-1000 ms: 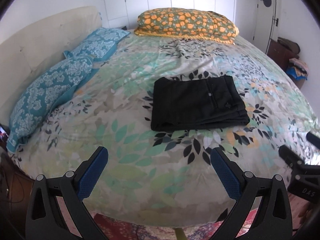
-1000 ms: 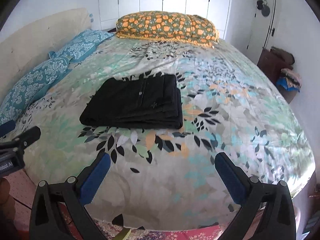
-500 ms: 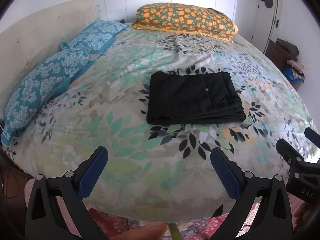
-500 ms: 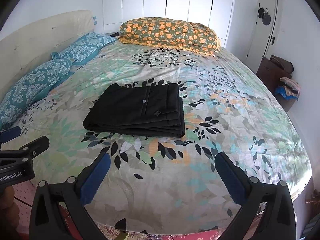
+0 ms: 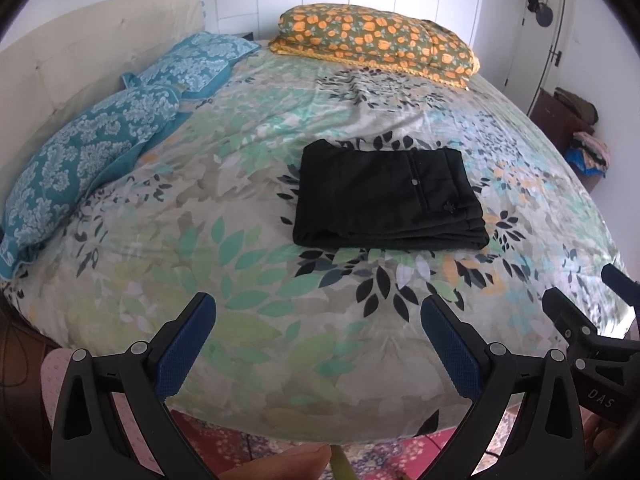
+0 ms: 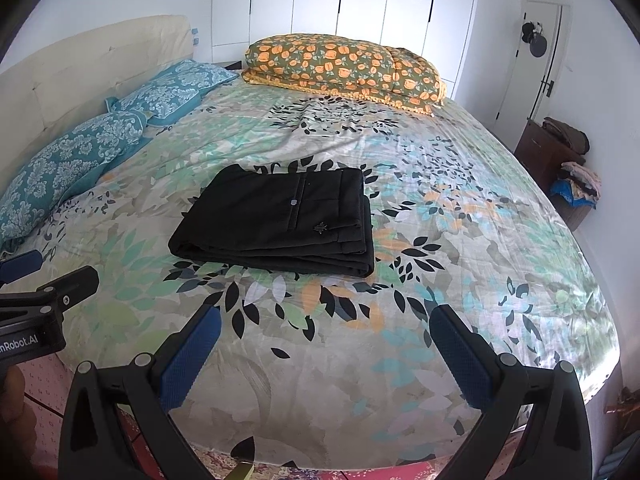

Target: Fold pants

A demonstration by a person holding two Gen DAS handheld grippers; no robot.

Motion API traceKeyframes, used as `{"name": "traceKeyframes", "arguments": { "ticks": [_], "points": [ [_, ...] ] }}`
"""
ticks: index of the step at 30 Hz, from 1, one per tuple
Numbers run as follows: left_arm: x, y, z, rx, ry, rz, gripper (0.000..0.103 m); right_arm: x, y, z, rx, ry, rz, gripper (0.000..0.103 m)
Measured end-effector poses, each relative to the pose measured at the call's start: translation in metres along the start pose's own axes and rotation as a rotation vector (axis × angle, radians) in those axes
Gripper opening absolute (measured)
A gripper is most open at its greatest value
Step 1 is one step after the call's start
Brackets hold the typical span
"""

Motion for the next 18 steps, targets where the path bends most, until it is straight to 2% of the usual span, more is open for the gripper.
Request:
{"name": "traceKeyframes", "arguments": {
  "ticks": [18],
  "points": [
    [0.0022,-0.0057,0.0030,0.037,-0.007,-0.031,0.102,-0.0020,-0.0001,0.0034,-0.002,-0.005,-0.009,0.103]
  ]
}}
Point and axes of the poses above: each gripper's, at about its wrist camera, not at the fingertips, and y roughly the way its jaws point, z to its left, x to its top, the point moved 4 cm from there along y, roughly the way its jaws point, and after that the axes turned 7 degrees about -x, right-handed, at the moved point
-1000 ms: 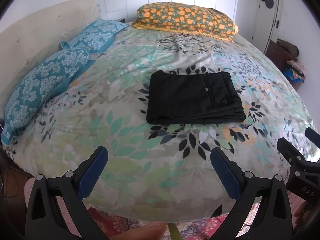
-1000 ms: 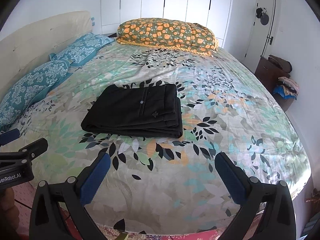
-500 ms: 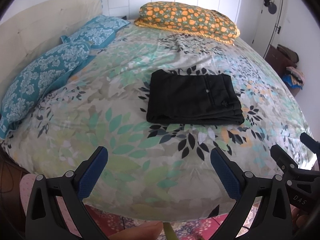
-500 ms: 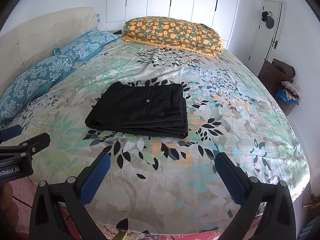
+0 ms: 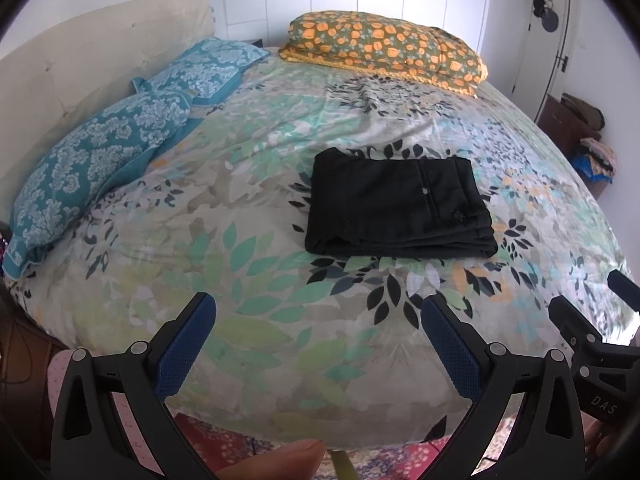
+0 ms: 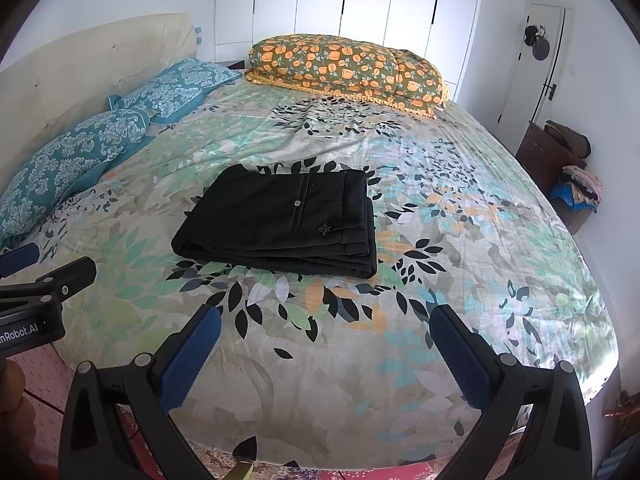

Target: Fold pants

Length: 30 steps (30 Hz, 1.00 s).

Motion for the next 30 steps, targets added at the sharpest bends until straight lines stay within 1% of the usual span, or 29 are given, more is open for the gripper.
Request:
{"name": "traceKeyframes", "arguments": {
  "ticks": [19,30],
  "points": [
    [-0.0024,0.0011,-0.0017,-0.027,-0.016,0.011,0.102,0.0050,-0.0045,-0.0062,-0.002,-0.006,-0.013,0.103],
    [-0.0014,-0.0005,-0.0023,-0.017,0.006,0.004,0.102,0.0084,-0.0064,-0.0077,-0.008,-0.018,-0.024,0.103]
  ]
}}
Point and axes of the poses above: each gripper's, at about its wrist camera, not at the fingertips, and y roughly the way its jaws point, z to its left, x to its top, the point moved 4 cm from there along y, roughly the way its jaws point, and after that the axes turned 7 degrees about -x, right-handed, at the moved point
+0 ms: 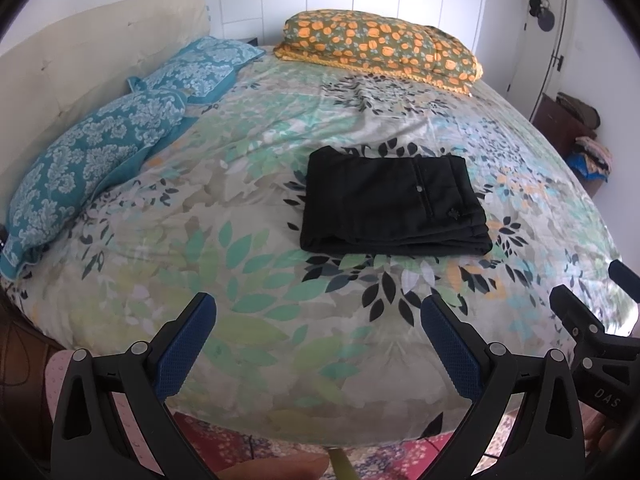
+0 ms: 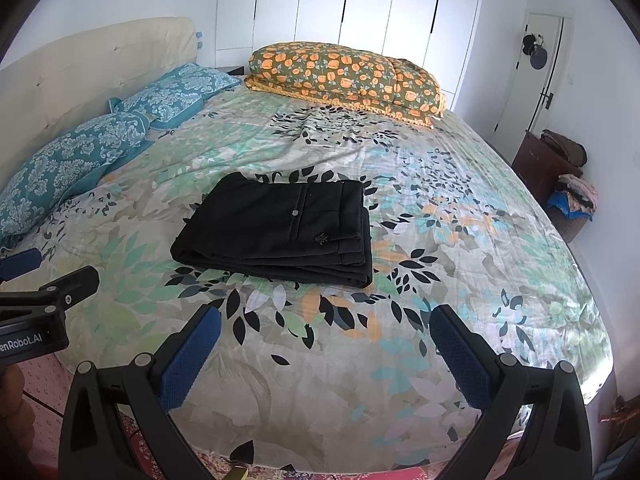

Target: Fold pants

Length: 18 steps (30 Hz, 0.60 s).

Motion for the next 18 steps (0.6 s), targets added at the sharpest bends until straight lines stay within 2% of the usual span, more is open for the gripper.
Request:
{"name": "traceKeyframes", "arguments": {
  "ticks": [18],
  "points": [
    [0.0009,-0.0011,0.0005,0.003,0.002,0.003,0.102,-0.0028,0.0005,-0.0031,-0.002,-0.006,0.003,0.103]
  ]
}}
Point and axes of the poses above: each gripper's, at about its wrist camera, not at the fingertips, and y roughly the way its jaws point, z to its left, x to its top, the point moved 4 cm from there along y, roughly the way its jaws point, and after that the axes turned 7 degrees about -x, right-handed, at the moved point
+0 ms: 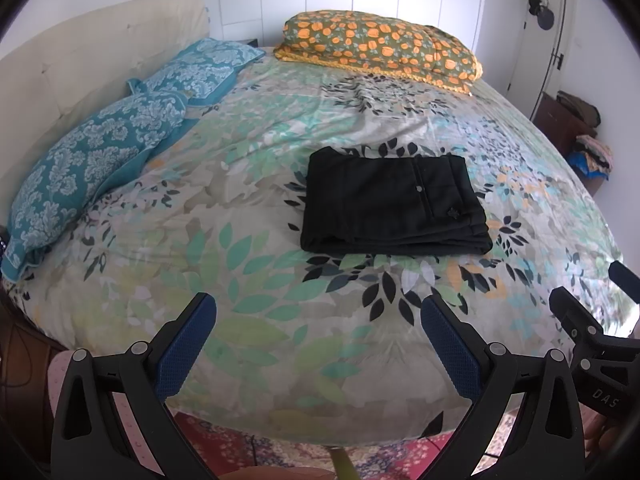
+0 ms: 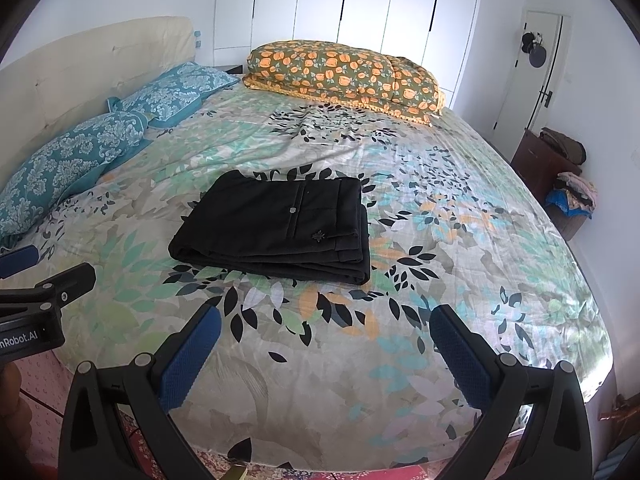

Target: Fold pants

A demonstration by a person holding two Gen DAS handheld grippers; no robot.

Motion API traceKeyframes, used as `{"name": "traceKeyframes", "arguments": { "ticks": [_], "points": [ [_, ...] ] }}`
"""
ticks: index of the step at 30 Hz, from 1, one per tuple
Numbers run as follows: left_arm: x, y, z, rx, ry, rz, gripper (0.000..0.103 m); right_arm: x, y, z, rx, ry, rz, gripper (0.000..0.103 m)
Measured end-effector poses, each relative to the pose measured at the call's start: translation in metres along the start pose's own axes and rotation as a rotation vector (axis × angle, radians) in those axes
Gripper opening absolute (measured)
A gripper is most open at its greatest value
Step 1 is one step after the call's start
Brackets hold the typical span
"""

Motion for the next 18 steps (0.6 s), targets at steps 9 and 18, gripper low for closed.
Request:
{"name": "traceKeyframes", "arguments": {
  "ticks": [9,18],
  "points": [
    [0.0005,-0.0009,-0.0005,-0.001,0.007,-0.001,0.102,-0.0002,-0.0007,0.0012,-0.001,0.003,0.002,0.103],
    [0.0018,-0.0036,0.0016,-0.017,-0.004,-0.011,0.102,-0.0009,-0.0004,0.0024,-0.003,0.006,0.010,0.103]
  ]
}}
Point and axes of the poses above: each gripper's, at about its wrist camera, not at the fingertips, and y roughly the way its jaws point, z to its left, x to its top, the point moved 4 cm from there along y, roughly the way its jaws point, and after that the axes turned 7 degrees about -x, right-handed, at the moved point
